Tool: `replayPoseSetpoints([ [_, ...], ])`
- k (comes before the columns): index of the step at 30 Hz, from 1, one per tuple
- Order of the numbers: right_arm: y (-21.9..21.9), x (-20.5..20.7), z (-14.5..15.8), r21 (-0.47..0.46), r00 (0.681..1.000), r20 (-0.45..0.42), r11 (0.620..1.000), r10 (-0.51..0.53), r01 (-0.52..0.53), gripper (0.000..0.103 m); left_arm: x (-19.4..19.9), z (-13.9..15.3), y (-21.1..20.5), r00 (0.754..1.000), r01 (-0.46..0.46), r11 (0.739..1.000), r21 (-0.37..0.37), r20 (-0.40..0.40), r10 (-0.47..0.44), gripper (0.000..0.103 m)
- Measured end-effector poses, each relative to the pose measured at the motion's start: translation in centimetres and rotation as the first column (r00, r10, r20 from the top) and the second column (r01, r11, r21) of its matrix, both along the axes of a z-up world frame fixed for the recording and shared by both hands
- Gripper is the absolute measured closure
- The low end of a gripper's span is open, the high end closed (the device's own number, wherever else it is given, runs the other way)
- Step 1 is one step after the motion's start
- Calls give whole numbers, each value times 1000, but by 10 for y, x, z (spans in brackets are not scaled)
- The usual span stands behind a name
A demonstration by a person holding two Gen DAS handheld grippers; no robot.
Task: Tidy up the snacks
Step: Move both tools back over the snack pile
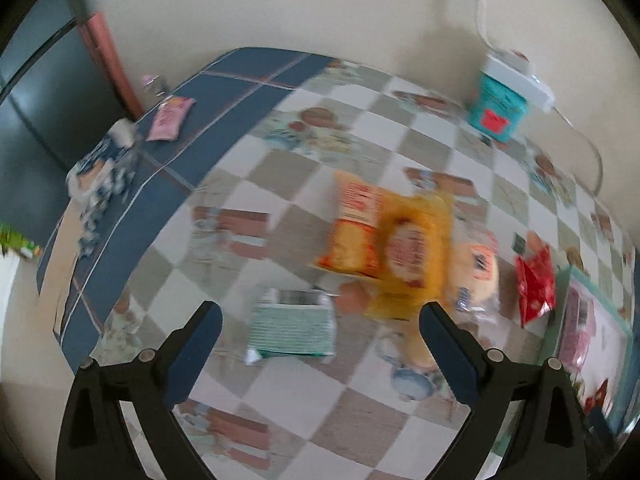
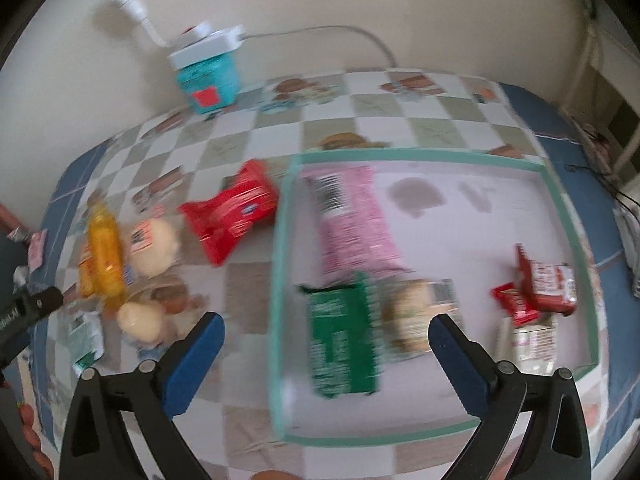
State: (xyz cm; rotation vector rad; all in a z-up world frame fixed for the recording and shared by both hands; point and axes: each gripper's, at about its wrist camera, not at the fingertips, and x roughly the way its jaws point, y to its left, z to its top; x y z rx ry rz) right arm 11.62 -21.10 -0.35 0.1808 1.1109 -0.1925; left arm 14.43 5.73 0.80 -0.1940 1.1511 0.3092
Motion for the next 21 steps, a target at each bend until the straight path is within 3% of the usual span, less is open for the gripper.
replayPoseSetpoints([
  [10, 54, 7, -5, -4, 994, 0, 994, 108, -108, 0, -25, -8, 75, 983, -184, 980, -72, 7, 185, 4],
  [21, 95, 14, -17, 9, 979, -15, 979, 202, -202, 0, -30, -23, 96, 971, -239, 962, -131, -20, 238, 4],
])
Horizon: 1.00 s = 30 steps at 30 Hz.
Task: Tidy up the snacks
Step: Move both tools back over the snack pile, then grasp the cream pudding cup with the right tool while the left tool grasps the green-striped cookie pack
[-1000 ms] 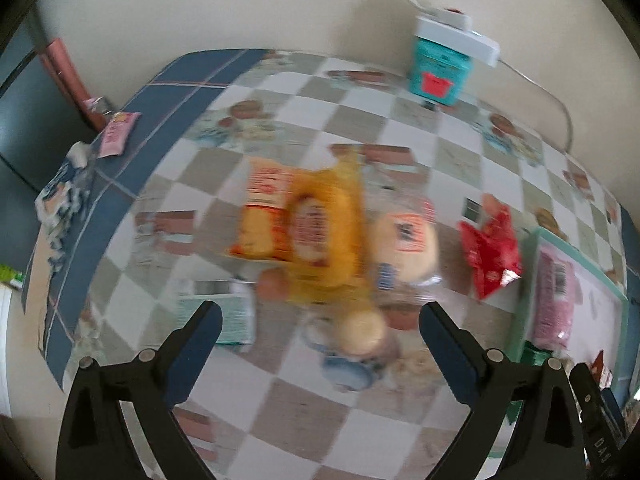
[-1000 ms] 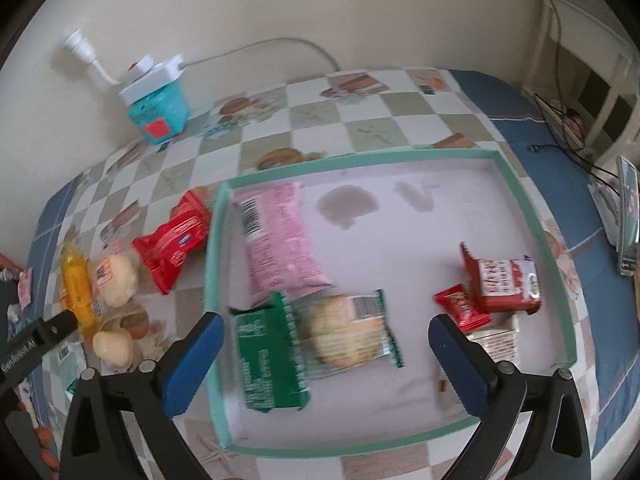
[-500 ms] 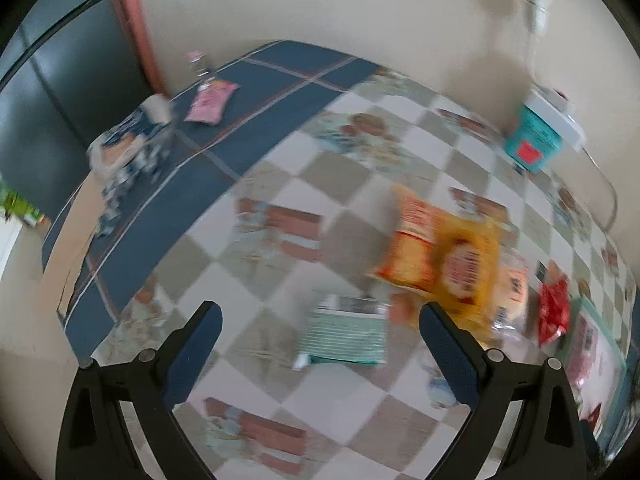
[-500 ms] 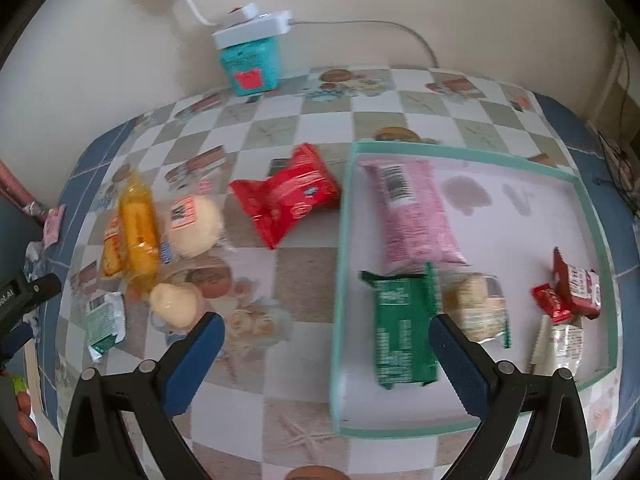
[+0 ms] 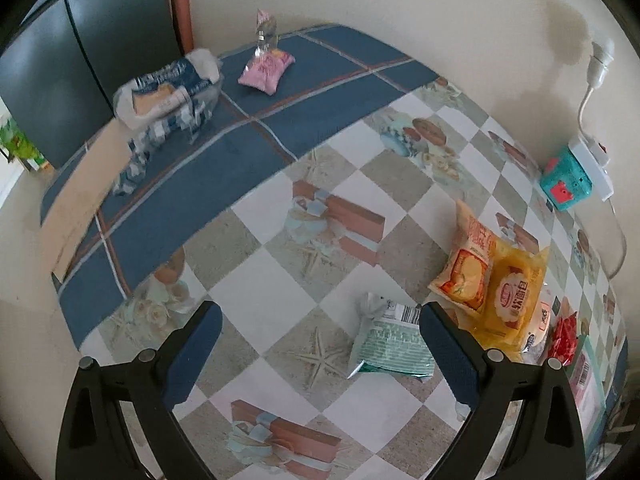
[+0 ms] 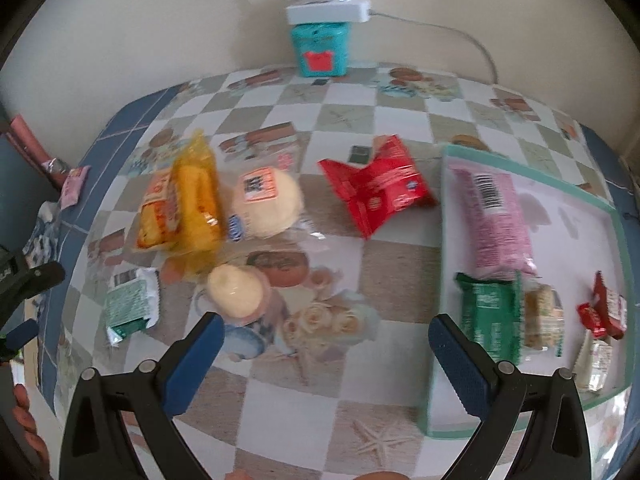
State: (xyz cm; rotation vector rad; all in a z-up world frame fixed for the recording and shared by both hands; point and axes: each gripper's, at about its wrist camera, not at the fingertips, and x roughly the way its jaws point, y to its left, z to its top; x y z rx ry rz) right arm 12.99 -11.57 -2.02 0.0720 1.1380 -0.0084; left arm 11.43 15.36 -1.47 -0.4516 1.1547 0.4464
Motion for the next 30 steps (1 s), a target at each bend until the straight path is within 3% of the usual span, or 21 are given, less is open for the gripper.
replayPoseSetpoints([
  [19, 38, 8, -35, -19, 991, 4, 990, 137, -137, 0, 28, -43, -47, 980, 167, 982, -93, -98, -176, 4],
  [25, 41, 11, -39, -32, 988, 24, 988, 151, -150, 1, 33, -49, -51, 977, 177, 979, -102, -104, -188, 4],
  [30, 39, 13, -43, -10, 990, 18, 990, 140, -140, 9, 39, -55, -51, 976, 175, 979, -106, -113, -187, 4],
])
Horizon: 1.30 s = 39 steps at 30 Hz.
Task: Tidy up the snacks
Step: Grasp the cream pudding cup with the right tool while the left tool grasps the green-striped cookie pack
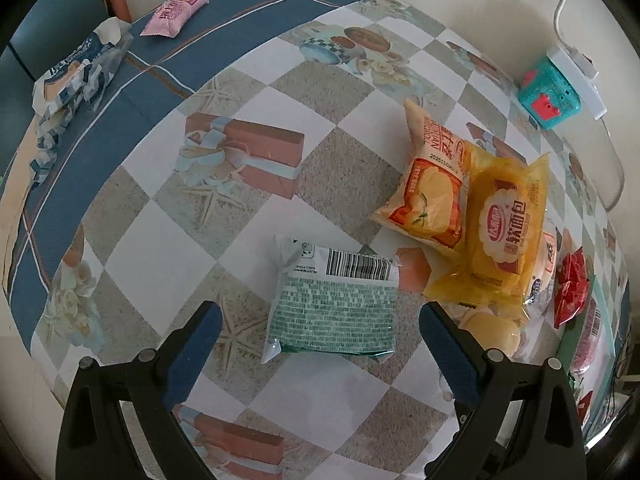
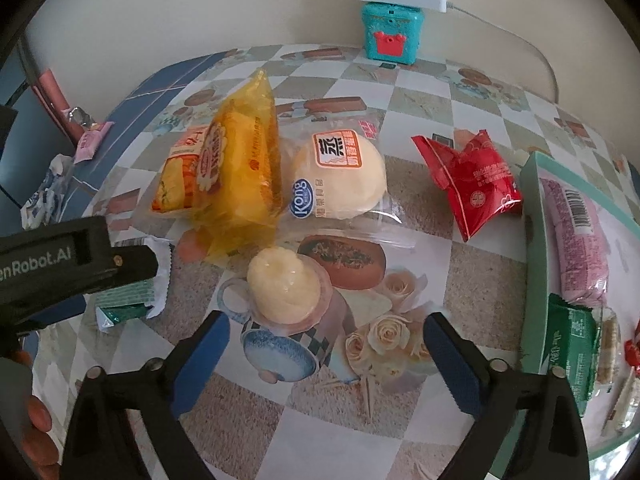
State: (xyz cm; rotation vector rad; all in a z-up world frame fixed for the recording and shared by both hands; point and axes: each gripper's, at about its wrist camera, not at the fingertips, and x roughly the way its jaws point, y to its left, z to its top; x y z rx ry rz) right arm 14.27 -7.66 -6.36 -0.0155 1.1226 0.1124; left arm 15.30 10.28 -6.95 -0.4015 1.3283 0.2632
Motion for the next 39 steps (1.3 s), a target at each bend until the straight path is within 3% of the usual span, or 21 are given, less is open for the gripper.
replayPoseSetpoints([
  [2, -1, 1, -1, 13, 1000, 2, 1000, -6, 6, 16, 3, -1, -3, 1000, 9, 1000, 5, 3, -9, 4],
  [10, 15, 1, -1, 11, 998, 35, 998, 58, -58, 26, 12, -4, -15, 1000, 28, 999, 16, -3, -28, 4],
  [15, 15, 2, 1, 17, 997, 44, 998, 58, -59, 51, 12, -5, -9, 1000, 22, 1000, 1, 9, -22, 5],
  [18, 10, 3, 1, 44, 998, 44, 998, 41, -43, 54, 10, -3, -6, 1000, 25, 1000, -6, 16, -25, 6],
  [20, 10, 3, 3, 59, 998, 48, 997, 43, -46, 55, 10, -1, -7, 999, 35, 999, -7, 22, -35, 18],
  [26, 16, 3, 4, 50, 996, 64, 997, 61, -65, 58, 12, 0, -11, 999, 46, 999, 2, 19, -46, 29],
  [39, 16, 7, 0, 61, 996, 61, 996, 58, -62, 64, 13, -3, -16, 999, 51, 998, 28, 11, -52, 32],
])
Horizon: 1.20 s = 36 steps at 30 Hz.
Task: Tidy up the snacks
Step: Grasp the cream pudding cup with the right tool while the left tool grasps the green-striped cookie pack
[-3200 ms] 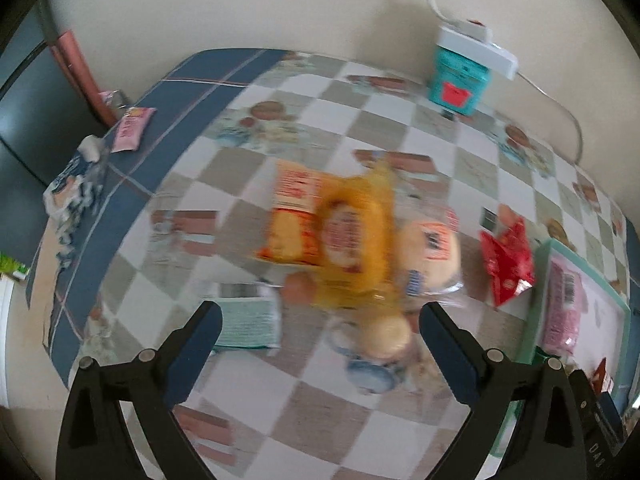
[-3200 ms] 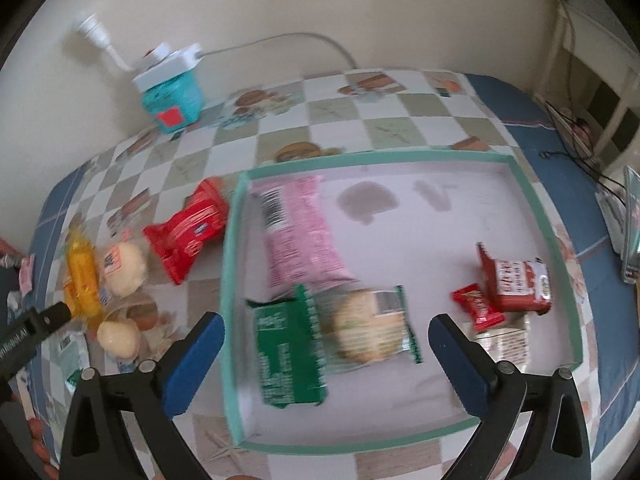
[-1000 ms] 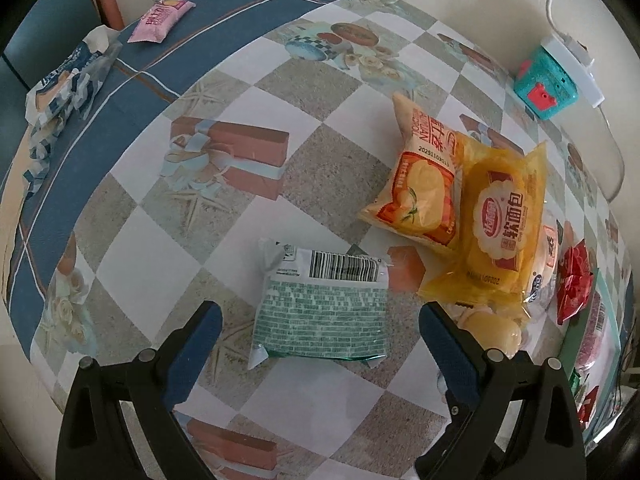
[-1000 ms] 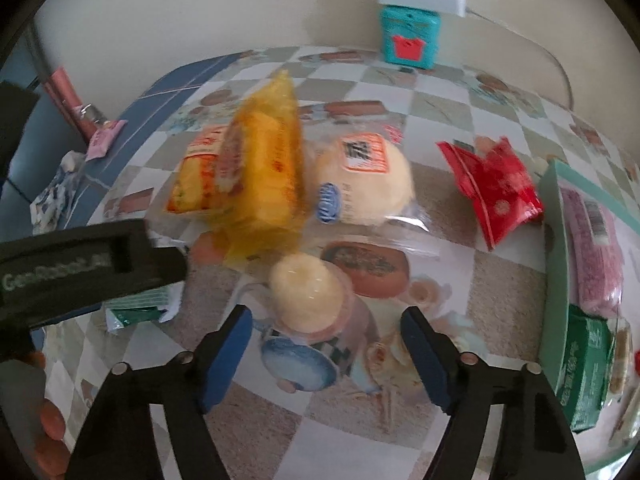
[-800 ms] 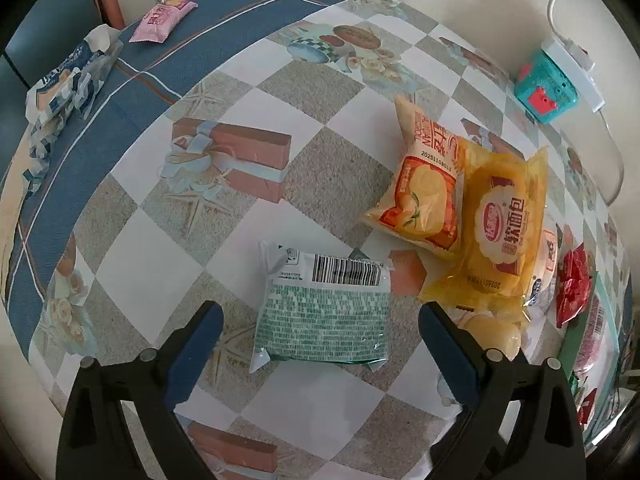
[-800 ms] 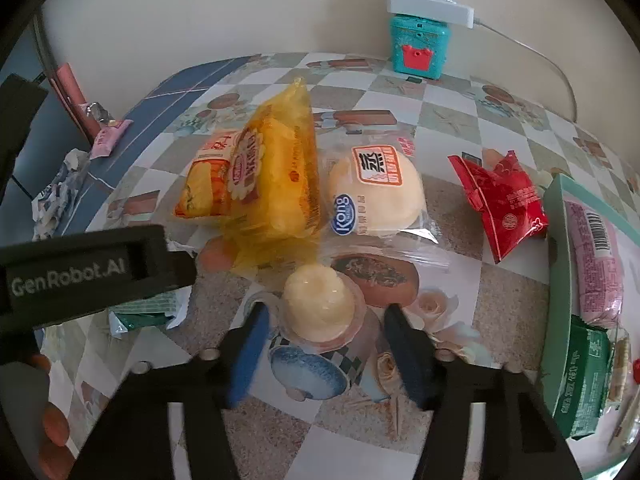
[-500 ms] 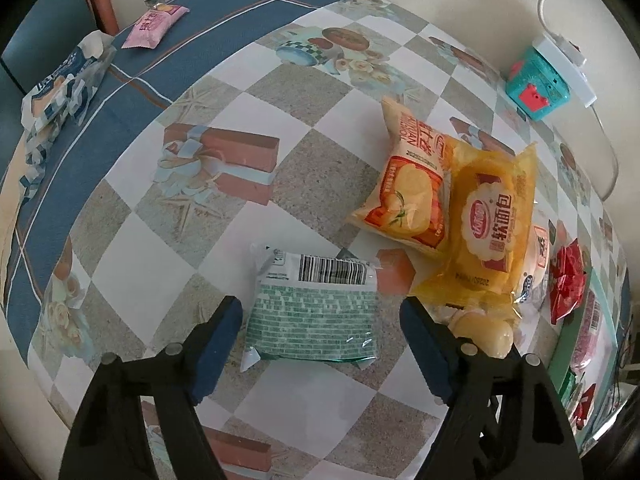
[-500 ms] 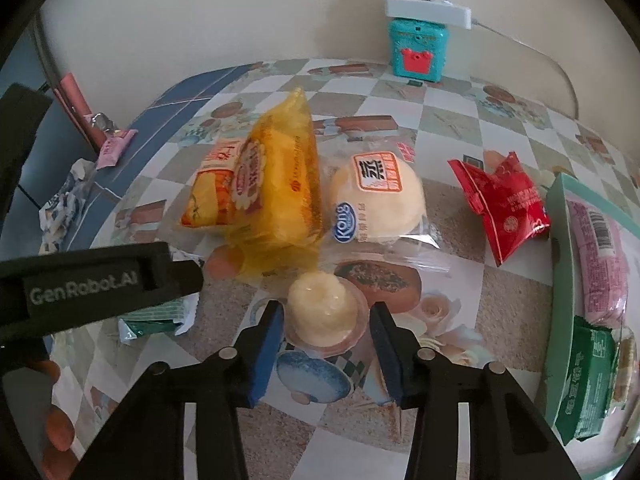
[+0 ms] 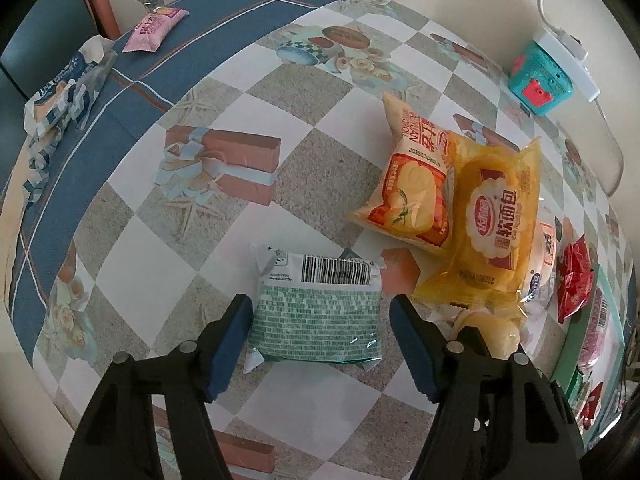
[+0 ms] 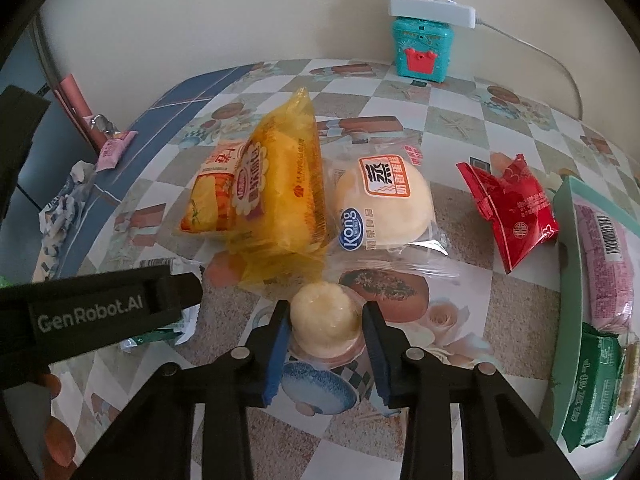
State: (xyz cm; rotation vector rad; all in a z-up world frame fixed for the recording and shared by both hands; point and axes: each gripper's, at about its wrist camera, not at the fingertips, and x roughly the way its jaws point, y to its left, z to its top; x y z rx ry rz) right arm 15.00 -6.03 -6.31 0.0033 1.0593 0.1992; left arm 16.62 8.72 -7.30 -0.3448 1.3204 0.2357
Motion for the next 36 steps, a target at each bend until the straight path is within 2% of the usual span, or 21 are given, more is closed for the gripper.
replayPoseSetpoints([
  [2, 0, -1, 0, -10, 1000, 1, 1000, 3, -3, 64, 0, 0, -1, 1000, 2, 1000, 8, -3, -2, 37],
  [20, -14, -13, 8, -20, 999, -15, 999, -31, 31, 64, -11, 18, -4, 999, 13, 1000, 7, 45, -13, 40],
  [30, -23, -23, 37, -32, 998, 46, 998, -44, 45, 65, -24, 47, -5, 993, 2, 1000, 28, 115, -5, 40],
  [36, -34, -26, 56, 3, 994, 77, 997, -72, 72, 65, -25, 66, -5, 986, -12, 999, 46, 166, 4, 40],
])
